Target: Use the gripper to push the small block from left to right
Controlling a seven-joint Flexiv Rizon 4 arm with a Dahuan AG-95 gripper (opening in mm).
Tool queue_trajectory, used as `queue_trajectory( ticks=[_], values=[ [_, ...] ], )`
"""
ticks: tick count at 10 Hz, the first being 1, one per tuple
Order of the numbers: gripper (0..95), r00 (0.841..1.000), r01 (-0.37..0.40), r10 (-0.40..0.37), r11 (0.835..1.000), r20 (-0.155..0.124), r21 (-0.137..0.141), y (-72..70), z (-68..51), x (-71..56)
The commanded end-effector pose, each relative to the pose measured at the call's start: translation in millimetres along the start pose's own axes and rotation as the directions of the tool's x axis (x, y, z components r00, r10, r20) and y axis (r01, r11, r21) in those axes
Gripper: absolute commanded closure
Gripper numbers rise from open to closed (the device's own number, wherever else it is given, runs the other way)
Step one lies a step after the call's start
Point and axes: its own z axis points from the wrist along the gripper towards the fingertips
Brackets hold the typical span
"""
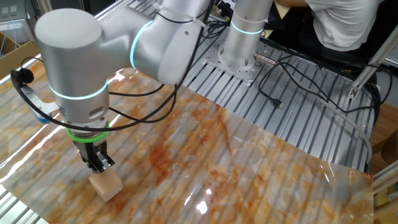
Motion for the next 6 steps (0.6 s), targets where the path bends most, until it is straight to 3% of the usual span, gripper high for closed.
queue_trajectory(
  ticks=[1,3,4,6],
  values=[
    [95.0,1.0,-0.028,0.028,1.0,0.004,0.002,7.2,3.0,9.8],
    [95.0,0.999,-0.049,0.049,0.999,0.011,0.003,14.0,5.3,16.0],
    [95.0,0.997,-0.075,0.075,0.997,0.012,0.005,24.5,4.0,19.8],
    [95.0,0.997,-0.077,0.077,0.997,0.008,0.008,30.7,-0.4,16.9]
  ],
)
